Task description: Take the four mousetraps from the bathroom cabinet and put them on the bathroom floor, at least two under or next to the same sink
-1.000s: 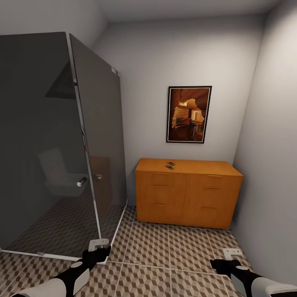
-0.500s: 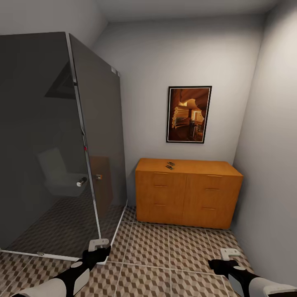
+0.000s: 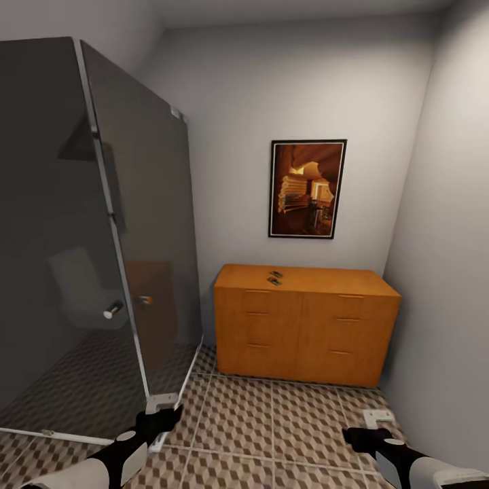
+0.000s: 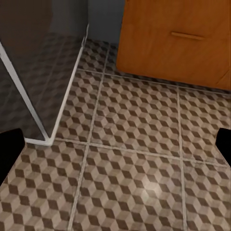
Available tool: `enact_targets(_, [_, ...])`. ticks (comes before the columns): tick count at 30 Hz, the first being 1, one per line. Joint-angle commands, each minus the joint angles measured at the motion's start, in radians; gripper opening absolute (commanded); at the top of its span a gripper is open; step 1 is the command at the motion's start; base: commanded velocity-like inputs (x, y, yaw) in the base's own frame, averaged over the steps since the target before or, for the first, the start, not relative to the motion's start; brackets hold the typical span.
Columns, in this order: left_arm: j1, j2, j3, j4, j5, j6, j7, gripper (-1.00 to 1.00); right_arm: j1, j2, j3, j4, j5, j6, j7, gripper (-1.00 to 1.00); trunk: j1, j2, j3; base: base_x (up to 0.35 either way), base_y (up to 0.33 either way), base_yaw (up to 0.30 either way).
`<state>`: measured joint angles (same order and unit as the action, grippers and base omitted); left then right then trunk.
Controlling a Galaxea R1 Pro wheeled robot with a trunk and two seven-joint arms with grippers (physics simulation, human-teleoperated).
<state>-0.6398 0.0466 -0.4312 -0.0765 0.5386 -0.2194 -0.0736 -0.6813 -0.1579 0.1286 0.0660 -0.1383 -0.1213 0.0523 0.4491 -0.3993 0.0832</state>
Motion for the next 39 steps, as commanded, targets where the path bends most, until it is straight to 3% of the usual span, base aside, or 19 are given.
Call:
enact_targets(1, [-0.001,0.000,-0.007,0.001,0.011,-0.003,-0.005,1.00,-0.001,0.000,0.008,0.005,-0.010,-0.007,0.006,1.00,0.001,-0.001,0.000,0.290,-0.174,0.000])
enact_targets(39, [-0.001,-0.001,-0.006,0.001,0.011,-0.003,-0.004,1.00,0.003,0.001,0.008,0.005,-0.011,-0.006,0.009,1.00,0.001,-0.001,0.000,0.296,-0.187,0.000])
